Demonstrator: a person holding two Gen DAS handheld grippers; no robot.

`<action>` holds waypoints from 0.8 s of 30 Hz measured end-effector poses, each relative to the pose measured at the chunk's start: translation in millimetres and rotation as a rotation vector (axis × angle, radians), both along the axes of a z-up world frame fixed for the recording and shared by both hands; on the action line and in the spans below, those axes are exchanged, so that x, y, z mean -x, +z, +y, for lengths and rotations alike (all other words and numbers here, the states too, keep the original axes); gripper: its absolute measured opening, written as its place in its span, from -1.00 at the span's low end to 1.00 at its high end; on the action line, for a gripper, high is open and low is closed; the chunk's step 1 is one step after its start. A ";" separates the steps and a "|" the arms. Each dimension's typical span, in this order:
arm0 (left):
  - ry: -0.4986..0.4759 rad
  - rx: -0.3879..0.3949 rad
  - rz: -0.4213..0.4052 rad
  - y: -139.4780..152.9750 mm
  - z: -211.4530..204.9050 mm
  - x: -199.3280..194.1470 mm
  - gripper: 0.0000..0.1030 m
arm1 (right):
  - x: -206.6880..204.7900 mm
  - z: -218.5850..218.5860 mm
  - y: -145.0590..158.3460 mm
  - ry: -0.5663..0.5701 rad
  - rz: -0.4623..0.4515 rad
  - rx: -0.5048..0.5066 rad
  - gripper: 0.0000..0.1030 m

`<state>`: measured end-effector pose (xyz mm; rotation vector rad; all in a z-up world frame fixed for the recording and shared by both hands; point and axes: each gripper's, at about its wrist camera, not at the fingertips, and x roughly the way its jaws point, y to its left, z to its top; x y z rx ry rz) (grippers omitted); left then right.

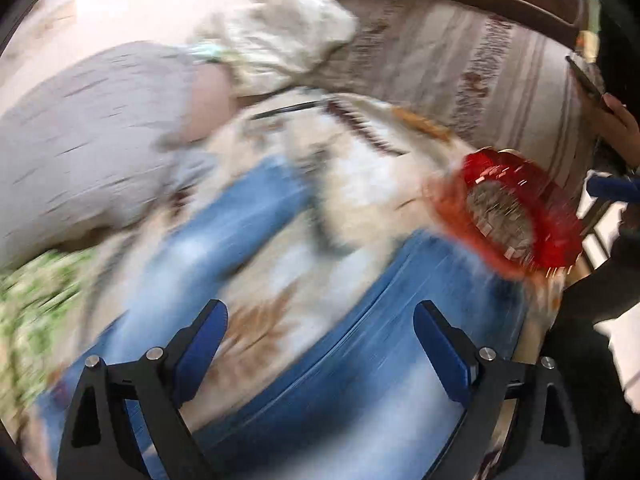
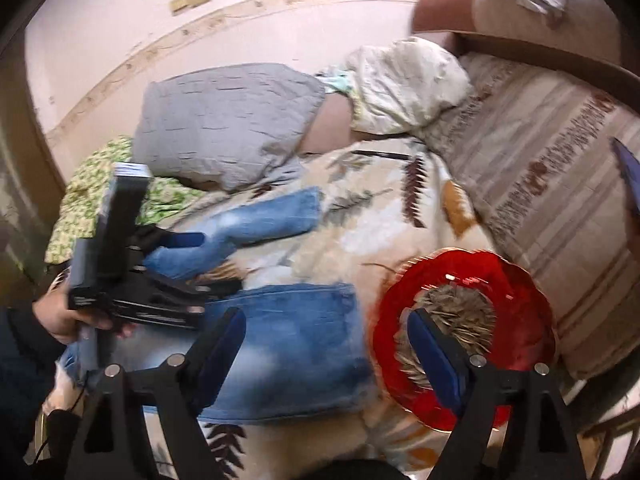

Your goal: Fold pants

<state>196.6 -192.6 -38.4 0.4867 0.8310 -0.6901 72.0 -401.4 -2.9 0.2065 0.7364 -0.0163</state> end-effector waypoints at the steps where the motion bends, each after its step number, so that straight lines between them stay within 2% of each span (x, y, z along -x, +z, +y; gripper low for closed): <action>1: 0.027 -0.015 -0.011 5.3 18.5 4.2 0.83 | -3.5 8.1 -0.1 0.023 0.005 0.003 0.66; 5: 0.213 -0.076 -0.049 35.2 124.6 35.5 0.83 | -19.3 60.7 -2.7 0.180 0.010 -0.021 0.66; 9: 0.391 -0.159 -0.037 61.0 242.3 86.1 0.83 | -30.5 126.1 -10.3 0.358 0.025 -0.049 0.66; 12: 0.466 -0.221 -0.005 68.4 302.0 119.8 0.92 | -35.7 188.3 -20.3 0.539 0.058 -0.082 0.66; 14: 0.488 -0.219 0.036 59.5 326.8 133.7 0.93 | -34.4 223.8 -30.3 0.640 0.083 -0.074 0.66; 17: 0.488 -0.182 0.098 22.4 346.0 139.6 0.93 | -26.8 265.9 -51.8 0.761 0.136 -0.037 0.66; 21: 0.456 -0.137 0.127 -39.9 347.8 124.3 0.93 | -15.5 305.7 -87.2 0.895 0.210 0.040 0.66; 24: 0.474 -0.121 0.141 -67.0 346.9 110.3 0.92 | -13.4 326.3 -111.9 0.943 0.230 0.123 0.66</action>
